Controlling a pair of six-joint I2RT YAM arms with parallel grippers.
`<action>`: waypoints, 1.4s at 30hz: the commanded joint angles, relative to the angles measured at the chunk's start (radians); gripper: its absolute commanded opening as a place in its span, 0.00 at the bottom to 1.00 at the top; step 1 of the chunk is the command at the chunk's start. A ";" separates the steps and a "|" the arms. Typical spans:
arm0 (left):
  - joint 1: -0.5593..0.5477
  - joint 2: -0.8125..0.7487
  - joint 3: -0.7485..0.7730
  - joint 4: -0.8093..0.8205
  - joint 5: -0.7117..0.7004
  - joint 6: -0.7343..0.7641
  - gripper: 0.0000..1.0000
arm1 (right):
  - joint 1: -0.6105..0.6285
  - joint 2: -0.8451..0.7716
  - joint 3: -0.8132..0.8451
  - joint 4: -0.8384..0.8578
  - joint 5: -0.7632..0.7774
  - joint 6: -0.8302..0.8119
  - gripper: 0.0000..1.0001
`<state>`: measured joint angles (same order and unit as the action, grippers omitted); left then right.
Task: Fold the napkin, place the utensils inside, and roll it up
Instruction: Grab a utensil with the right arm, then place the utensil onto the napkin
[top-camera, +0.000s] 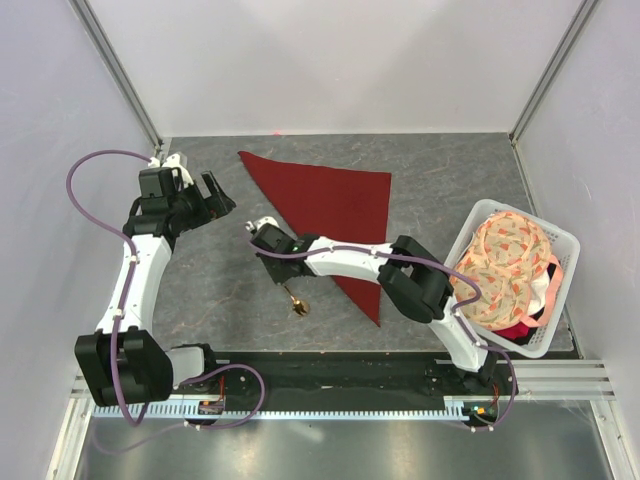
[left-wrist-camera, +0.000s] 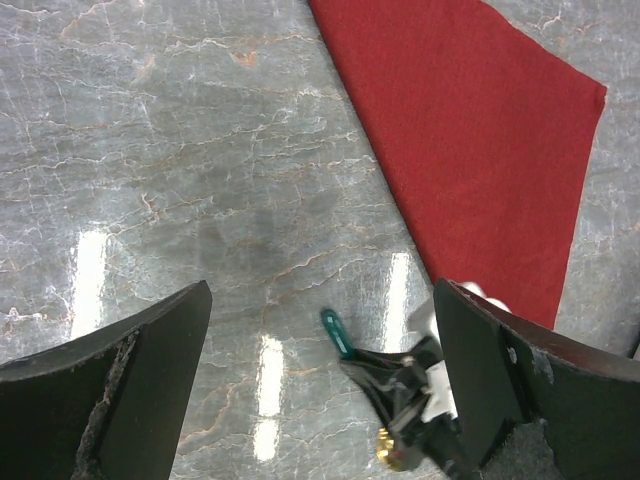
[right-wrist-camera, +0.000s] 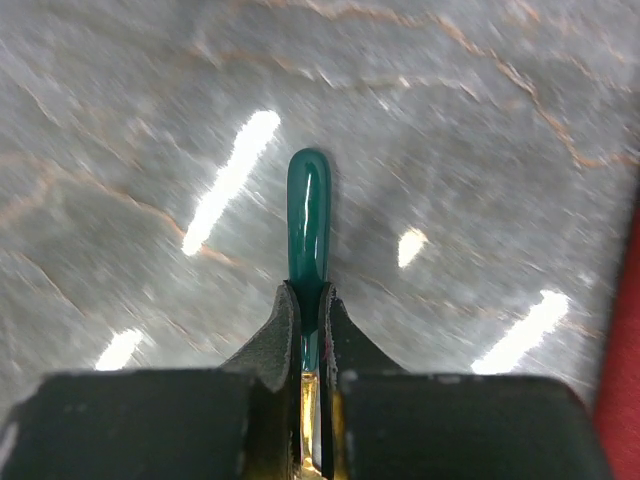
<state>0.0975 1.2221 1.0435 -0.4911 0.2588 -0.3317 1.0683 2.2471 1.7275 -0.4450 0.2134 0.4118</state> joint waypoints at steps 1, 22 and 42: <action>0.010 -0.007 0.003 0.036 -0.010 0.005 1.00 | -0.051 -0.063 -0.094 -0.038 -0.091 -0.068 0.00; 0.008 0.022 -0.010 0.051 0.013 0.019 1.00 | -0.337 -0.163 0.006 -0.049 -0.273 -0.272 0.00; 0.010 0.028 -0.010 0.051 0.017 0.029 1.00 | -0.403 0.109 0.314 -0.063 -0.302 -0.354 0.00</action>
<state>0.1017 1.2503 1.0397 -0.4747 0.2672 -0.3305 0.6739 2.3463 1.9659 -0.5159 -0.0624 0.0811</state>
